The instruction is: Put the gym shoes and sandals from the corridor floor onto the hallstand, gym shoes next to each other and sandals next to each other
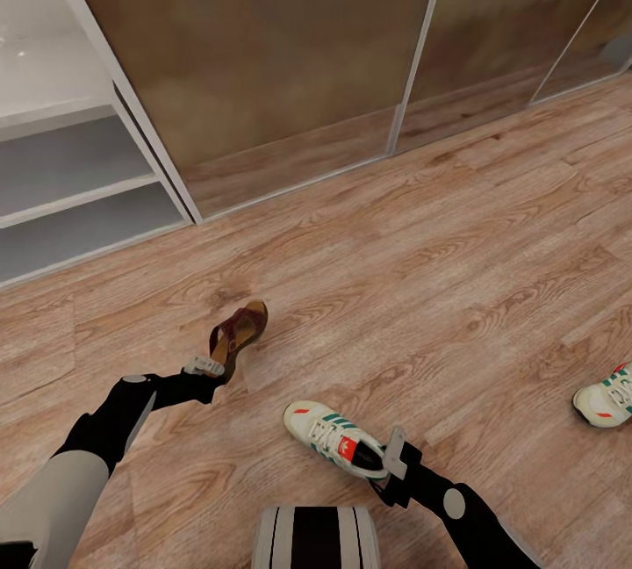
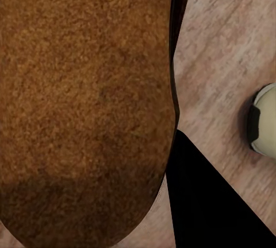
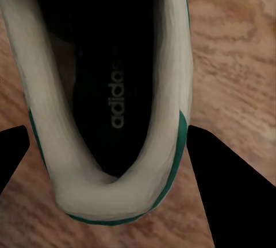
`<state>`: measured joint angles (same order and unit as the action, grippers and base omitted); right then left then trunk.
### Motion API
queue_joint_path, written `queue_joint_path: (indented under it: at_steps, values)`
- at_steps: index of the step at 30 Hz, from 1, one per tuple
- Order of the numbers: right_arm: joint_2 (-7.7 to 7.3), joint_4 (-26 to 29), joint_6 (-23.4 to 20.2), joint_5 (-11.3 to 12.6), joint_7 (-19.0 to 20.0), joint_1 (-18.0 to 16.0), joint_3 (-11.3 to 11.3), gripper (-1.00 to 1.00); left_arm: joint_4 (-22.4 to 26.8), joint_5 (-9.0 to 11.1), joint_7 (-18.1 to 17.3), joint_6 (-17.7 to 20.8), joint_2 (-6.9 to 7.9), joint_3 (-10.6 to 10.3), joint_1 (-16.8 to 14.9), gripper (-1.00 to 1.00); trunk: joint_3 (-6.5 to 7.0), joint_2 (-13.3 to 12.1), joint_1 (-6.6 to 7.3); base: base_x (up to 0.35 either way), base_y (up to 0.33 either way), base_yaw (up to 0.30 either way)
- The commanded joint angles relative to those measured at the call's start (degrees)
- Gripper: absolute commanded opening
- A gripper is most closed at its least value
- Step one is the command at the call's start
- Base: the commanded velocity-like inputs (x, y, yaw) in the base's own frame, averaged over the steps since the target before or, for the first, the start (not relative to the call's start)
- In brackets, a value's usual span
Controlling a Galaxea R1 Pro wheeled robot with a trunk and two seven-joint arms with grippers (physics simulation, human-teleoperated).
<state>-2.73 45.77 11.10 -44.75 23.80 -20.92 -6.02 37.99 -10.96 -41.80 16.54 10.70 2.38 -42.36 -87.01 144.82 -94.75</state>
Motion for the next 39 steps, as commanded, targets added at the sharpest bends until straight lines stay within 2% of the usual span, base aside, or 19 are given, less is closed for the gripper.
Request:
queue_joint_path:
  at_steps: [1, 10, 30, 36, 39]
  values:
    - [-0.01, 0.02, 0.24, -0.6, 0.04, 0.0, -0.04, -1.0, 0.55, -0.47, -0.48, 0.34, -0.01, 0.24, 0.08, -1.0, -0.04, 0.01, 0.0, 0.0, 0.0, 0.0]
    - [-0.01, 0.06, 0.24, -0.6, 0.05, 0.0, -0.04, -1.0, 1.09, -0.47, -0.48, 1.17, 0.13, 0.25, 0.17, -1.0, -0.04, 0.01, 0.0, 0.0, 0.0, 0.0]
    - [0.0, 0.53, 0.33, -0.19, 0.0, 0.0, -0.04, -1.0, 0.3, -0.77, -0.26, 0.66, 0.45, 0.43, 0.65, -1.0, 4.39, -0.26, 0.52, 0.0, 0.0, 0.0]
    - [0.06, 0.58, 0.33, 0.19, 0.01, 0.0, -0.04, -1.0, 0.02, -0.69, -0.03, 0.13, 0.78, 0.52, 3.58, -1.0, 5.72, -0.34, 0.67, 0.0, 0.0, 0.0]
    - [0.03, 0.65, 0.3, 1.97, 0.01, 0.0, 0.38, -1.0, 0.02, -0.66, 0.02, -0.77, 0.8, 0.94, 5.28, -1.0, 6.39, -0.38, 0.75, 0.0, 0.0, 0.0]
